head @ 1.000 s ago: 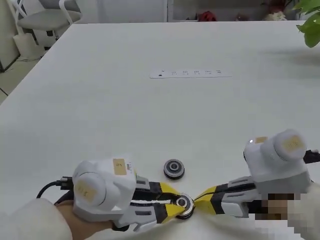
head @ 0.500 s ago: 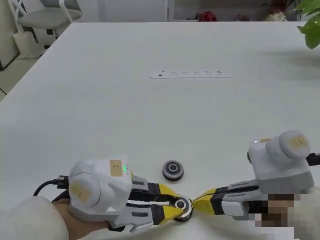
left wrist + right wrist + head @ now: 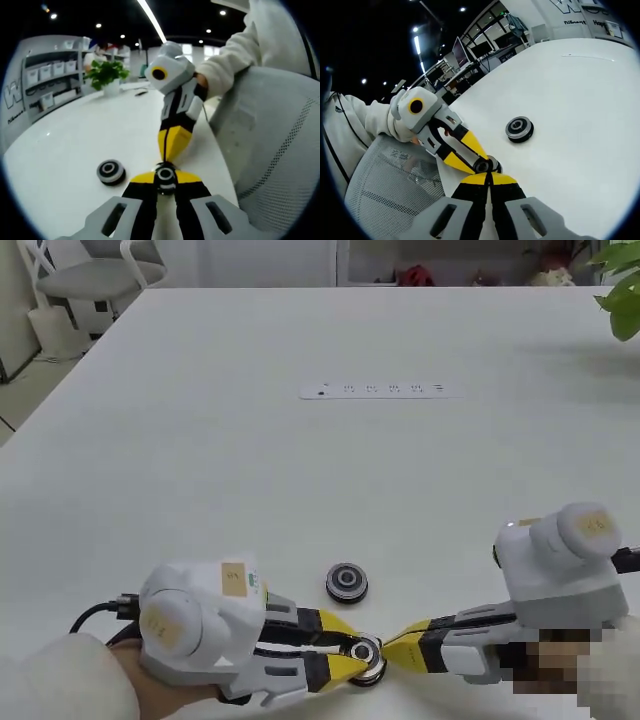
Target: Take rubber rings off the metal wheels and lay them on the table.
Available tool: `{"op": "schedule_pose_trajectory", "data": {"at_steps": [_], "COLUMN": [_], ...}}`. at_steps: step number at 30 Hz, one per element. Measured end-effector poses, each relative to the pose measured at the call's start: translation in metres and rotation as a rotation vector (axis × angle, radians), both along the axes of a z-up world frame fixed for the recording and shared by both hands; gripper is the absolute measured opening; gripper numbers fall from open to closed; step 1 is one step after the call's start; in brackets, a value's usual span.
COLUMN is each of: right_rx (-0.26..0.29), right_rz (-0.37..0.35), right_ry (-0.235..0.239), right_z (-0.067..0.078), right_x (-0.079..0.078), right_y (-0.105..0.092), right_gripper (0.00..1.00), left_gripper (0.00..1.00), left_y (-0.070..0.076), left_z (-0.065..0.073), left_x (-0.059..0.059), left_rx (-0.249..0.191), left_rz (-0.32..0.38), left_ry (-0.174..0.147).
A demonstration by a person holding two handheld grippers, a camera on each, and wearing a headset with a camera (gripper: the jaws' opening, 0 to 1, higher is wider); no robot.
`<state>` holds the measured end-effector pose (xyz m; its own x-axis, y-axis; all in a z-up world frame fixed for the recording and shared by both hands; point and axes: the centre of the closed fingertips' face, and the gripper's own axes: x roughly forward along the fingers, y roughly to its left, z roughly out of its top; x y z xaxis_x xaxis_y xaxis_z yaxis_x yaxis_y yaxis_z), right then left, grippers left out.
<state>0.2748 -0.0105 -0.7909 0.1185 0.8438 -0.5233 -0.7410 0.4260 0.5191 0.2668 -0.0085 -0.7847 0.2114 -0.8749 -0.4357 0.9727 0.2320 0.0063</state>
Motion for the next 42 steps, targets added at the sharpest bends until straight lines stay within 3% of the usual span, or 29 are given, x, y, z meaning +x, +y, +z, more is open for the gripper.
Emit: {"op": "schedule_pose_trajectory", "data": {"at_steps": [37, 42], "right_rx": [0.008, 0.032], "right_rz": [0.031, 0.037], "right_ry": [-0.03, -0.031], "right_z": [0.006, 0.01], "right_x": [-0.004, -0.005], "right_y": [0.007, 0.011], "right_gripper": [0.0, 0.0], "left_gripper": [0.13, 0.13], "left_y": [0.001, 0.0], "left_z": [0.0, 0.0], "left_x": [-0.001, -0.001], "left_rx": [0.003, 0.003], "left_rz": [0.005, 0.005], "left_ry": [-0.008, -0.008]}}
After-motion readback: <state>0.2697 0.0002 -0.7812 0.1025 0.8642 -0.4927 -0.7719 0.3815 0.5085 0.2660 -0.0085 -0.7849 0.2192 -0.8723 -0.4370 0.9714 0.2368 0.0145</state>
